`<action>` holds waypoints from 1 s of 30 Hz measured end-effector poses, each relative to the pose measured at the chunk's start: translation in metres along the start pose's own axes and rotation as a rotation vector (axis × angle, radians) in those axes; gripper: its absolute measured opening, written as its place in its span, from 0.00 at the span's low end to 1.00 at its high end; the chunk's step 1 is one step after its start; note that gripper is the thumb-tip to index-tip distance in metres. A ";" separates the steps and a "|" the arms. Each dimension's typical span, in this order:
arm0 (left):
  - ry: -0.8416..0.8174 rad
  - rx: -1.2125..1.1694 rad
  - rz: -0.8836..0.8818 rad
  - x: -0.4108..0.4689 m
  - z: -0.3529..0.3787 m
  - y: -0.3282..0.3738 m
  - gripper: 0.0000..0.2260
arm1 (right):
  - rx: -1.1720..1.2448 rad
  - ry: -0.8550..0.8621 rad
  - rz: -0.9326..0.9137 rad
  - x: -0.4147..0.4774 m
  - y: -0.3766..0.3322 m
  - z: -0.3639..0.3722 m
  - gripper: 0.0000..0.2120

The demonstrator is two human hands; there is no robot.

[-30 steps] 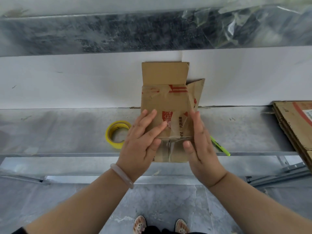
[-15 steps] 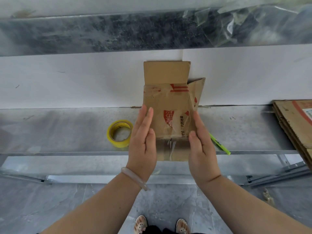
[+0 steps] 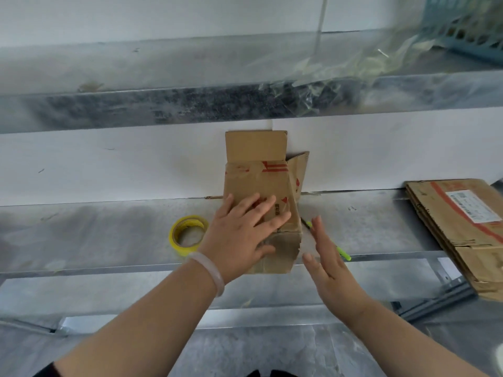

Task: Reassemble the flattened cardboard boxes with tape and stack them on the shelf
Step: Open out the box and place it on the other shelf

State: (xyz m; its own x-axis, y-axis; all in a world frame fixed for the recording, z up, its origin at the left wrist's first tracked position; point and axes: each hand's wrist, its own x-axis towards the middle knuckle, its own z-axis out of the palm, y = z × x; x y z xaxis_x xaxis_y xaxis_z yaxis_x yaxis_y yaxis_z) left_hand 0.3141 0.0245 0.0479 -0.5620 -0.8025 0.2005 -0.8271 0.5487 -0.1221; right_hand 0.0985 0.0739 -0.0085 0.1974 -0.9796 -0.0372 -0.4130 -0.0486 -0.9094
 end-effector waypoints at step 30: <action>0.121 -1.071 -0.884 -0.032 -0.028 -0.038 0.18 | 0.070 0.112 0.019 0.025 -0.092 -0.019 0.26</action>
State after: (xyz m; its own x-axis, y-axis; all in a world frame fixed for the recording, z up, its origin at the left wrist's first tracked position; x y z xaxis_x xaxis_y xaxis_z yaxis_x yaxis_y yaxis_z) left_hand 0.3638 0.0364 0.0734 0.1862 -0.9783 -0.0912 -0.4612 -0.1690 0.8711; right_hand 0.1249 0.0506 0.0821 0.0879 -0.9961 -0.0115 -0.3517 -0.0202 -0.9359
